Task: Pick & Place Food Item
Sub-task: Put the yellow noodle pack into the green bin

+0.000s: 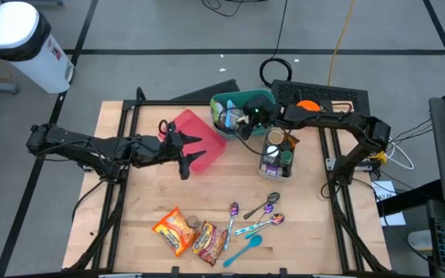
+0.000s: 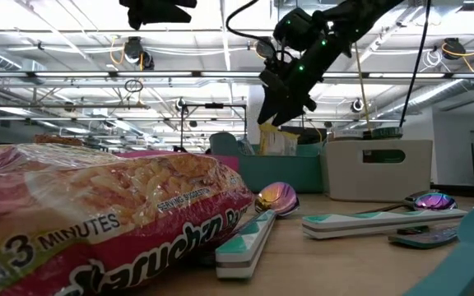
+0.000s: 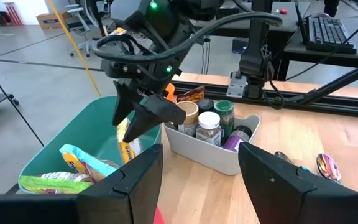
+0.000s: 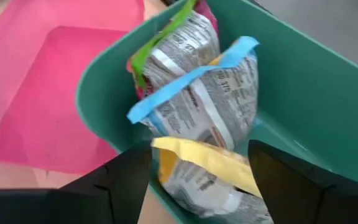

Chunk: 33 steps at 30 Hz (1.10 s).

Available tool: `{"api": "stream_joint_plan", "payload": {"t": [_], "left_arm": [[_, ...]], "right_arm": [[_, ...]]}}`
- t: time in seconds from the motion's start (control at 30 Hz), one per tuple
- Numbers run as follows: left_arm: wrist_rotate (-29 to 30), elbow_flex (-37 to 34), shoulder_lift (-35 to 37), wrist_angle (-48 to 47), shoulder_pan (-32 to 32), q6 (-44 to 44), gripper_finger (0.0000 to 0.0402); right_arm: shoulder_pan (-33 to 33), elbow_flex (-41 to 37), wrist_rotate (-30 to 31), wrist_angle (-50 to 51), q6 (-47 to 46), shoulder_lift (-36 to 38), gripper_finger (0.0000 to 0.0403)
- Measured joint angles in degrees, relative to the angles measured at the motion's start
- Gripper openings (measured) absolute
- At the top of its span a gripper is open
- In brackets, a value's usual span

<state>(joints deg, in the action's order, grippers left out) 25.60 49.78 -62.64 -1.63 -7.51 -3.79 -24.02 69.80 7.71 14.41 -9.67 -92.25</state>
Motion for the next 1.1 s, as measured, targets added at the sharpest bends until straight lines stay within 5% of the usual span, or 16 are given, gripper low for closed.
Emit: {"api": "stream_joint_plan", "payload": {"t": [0.57,0.87,1.1], "left_arm": [[0.0,0.0,0.0,0.1,0.0,-0.2,0.0218],[0.0,0.0,0.0,0.2,0.0,-0.8,0.0218],[0.0,0.0,0.0,0.3,0.7,-0.7,0.0218]], "right_arm": [[0.3,-3.9,-0.3,9.7,-0.2,9.3,0.0249],[-0.7,-15.8,-0.2,-13.5,0.0,8.3,0.0249],[-2.7,-19.0,0.0,-20.0,0.7,7.3,0.0249]]}}
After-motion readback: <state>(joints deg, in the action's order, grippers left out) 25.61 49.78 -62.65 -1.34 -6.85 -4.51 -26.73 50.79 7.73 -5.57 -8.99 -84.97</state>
